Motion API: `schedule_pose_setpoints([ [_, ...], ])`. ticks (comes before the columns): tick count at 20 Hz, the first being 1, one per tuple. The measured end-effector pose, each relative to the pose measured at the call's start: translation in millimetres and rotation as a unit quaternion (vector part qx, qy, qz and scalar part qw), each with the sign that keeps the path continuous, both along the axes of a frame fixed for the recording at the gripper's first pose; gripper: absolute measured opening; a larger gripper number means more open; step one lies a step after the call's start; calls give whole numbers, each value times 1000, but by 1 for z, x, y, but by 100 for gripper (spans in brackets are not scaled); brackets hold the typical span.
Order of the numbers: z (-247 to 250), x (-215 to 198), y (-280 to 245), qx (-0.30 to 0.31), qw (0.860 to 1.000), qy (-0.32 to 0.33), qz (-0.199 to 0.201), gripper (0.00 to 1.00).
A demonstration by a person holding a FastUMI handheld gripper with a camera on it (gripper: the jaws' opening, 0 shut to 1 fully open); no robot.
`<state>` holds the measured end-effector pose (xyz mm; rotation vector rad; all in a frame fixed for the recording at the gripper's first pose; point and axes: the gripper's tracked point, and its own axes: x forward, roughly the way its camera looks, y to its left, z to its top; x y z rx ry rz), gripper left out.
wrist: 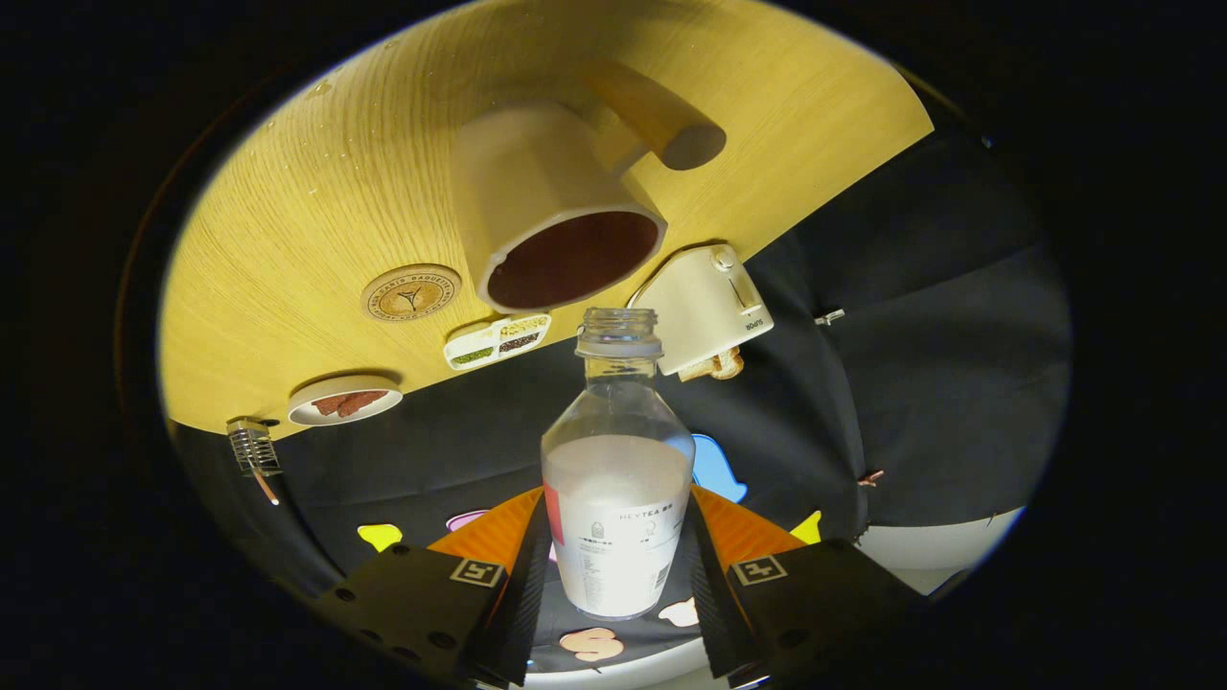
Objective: Take the bottle from table, then pour the juice into the cup, finally place the bottle on the coaster
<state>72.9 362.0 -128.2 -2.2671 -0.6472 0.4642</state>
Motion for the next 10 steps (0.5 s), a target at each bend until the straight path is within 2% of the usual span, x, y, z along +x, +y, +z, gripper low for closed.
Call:
schedule_pose_setpoints([
  [3,-4,5,-12,62,996,42,-41,70],
  [5,-4,4,-22,126,986,80,-70,71],
  [8,-9,-5,-30,212,961,134,-115,71],
  [10,-16,-7,-41,265,936,173,-155,71],
])
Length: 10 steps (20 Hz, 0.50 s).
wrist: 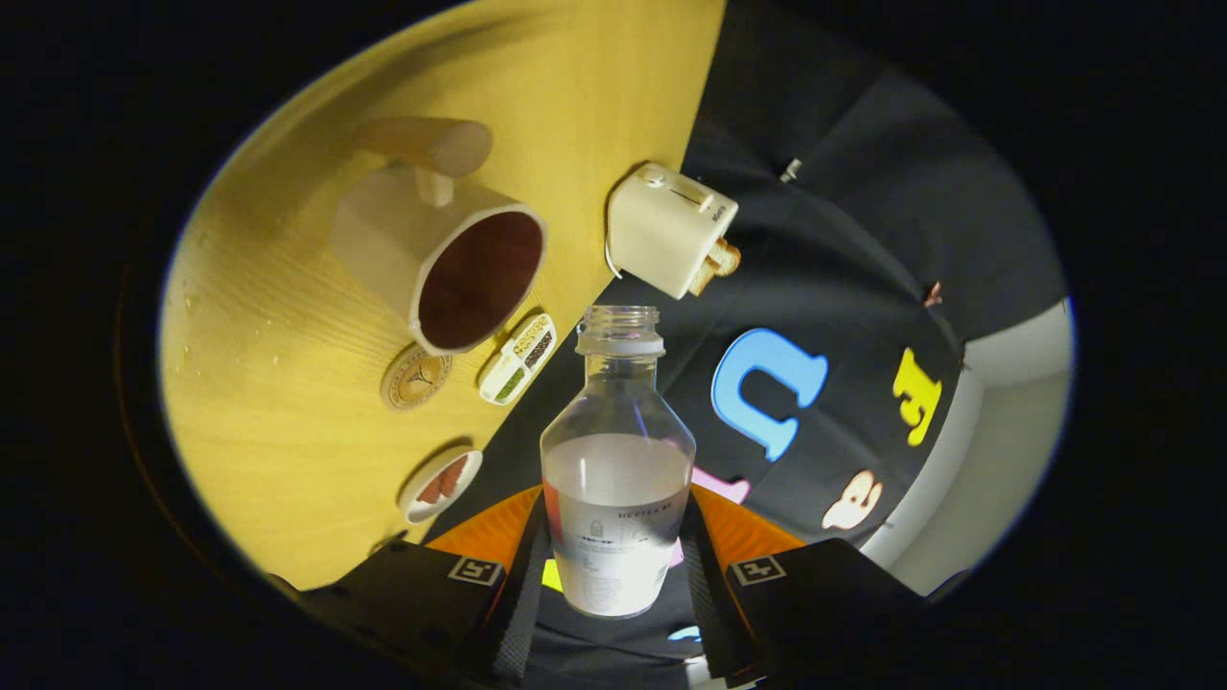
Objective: Take the bottle from table, then pour the juice into the cup, finally place the bottle on the coaster
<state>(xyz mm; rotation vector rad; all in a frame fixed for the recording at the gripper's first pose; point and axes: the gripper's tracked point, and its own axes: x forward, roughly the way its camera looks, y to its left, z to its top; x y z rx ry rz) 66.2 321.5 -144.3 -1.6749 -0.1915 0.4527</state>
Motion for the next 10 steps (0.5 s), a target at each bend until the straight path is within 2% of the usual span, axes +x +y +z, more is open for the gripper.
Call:
schedule_pose_setpoints([
  [2,-9,0,-9,75,995,56,-46,71],
  [4,-19,-9,-7,166,976,122,-77,71],
  [6,-20,-14,-3,233,955,161,-90,71],
  [8,-21,-17,-2,290,931,196,-103,71],
  [10,-18,-18,-2,362,894,233,-126,71],
])
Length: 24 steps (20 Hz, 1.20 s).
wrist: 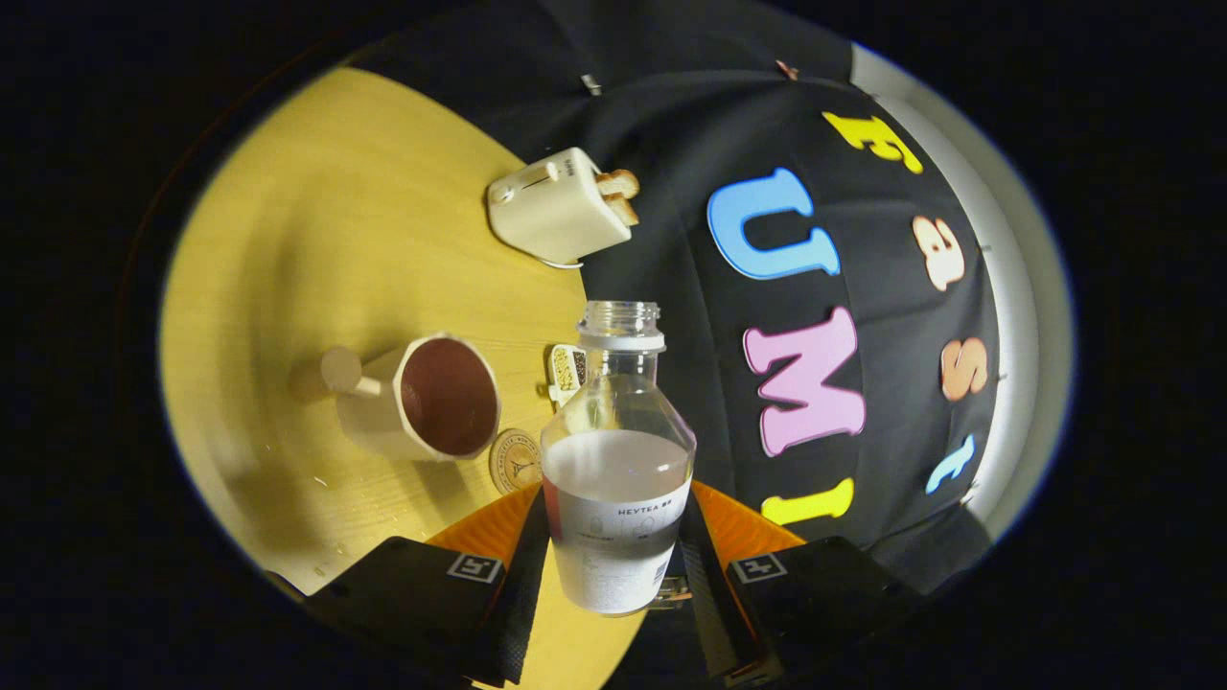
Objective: Take the bottle from table, then pour the juice into the cup, finally place the bottle on the coaster
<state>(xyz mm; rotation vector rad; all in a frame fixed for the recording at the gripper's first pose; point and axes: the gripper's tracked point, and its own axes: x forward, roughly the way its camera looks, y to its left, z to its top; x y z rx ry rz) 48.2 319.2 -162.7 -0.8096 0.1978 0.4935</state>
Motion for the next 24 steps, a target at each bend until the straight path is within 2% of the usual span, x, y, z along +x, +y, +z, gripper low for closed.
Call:
schedule_pose_setpoints([
  [2,9,-2,0,103,993,39,-34,71],
  [4,20,-3,3,207,974,72,-60,71],
  [6,35,2,8,290,950,96,-65,71],
  [11,70,9,-8,411,905,85,-64,72],
  [16,78,54,-15,526,843,101,-55,72],
  [18,67,80,-21,539,835,94,-64,72],
  [24,13,133,-6,540,833,94,-81,72],
])
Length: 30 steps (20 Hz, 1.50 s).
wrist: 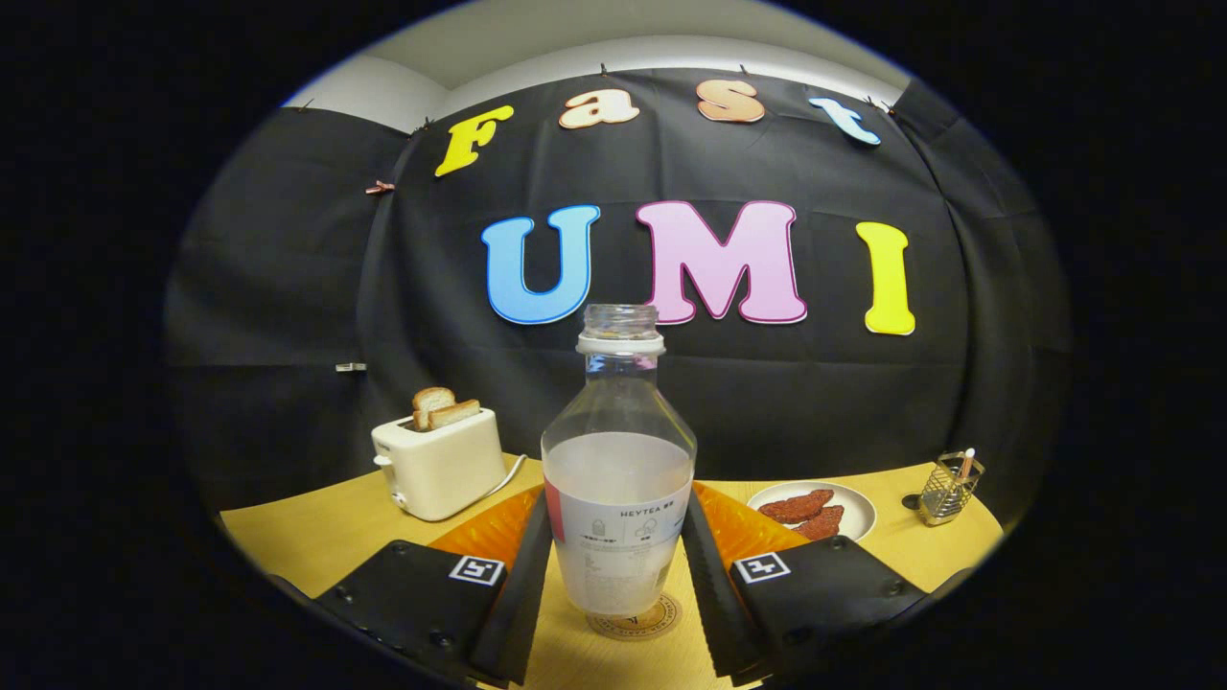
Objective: Take the bottle from table, then pour the juice into the cup, finally place the bottle on the coaster
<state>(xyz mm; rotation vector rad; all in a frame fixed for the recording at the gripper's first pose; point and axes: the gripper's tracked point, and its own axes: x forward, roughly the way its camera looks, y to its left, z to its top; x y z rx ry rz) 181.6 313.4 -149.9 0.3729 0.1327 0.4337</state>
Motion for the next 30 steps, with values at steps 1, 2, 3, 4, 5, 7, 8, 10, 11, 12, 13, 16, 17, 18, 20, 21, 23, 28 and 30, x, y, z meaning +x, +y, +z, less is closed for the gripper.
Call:
schedule_pose_setpoints([
  [1,-11,7,4,-1,1000,4,-2,72],
  [2,-23,12,9,-4,1000,10,-3,72],
  [3,-36,16,14,-8,1000,16,-2,72],
  [4,-47,19,18,-13,1000,24,0,72],
  [5,-59,21,22,-18,999,29,0,72],
  [7,-78,23,29,-31,999,37,4,72],
  [8,-86,23,31,-31,999,44,7,72],
  [10,-95,24,34,-32,998,50,10,72],
  [11,-98,26,35,-36,998,50,11,72],
  [12,-100,26,37,-36,998,49,13,72],
  [13,-102,26,39,-38,998,50,15,73],
  [16,-108,24,40,-48,997,49,20,73],
  [17,-106,24,39,-46,998,43,18,73],
  [18,-107,25,41,-47,998,43,20,74],
  [20,-107,24,41,-48,998,43,20,74],
  [21,-108,24,41,-47,998,45,22,74],
  [23,-108,20,46,-35,997,53,31,77],
  [28,-107,19,39,-43,997,62,24,95],
  [30,-107,16,38,-45,996,69,22,96],
])
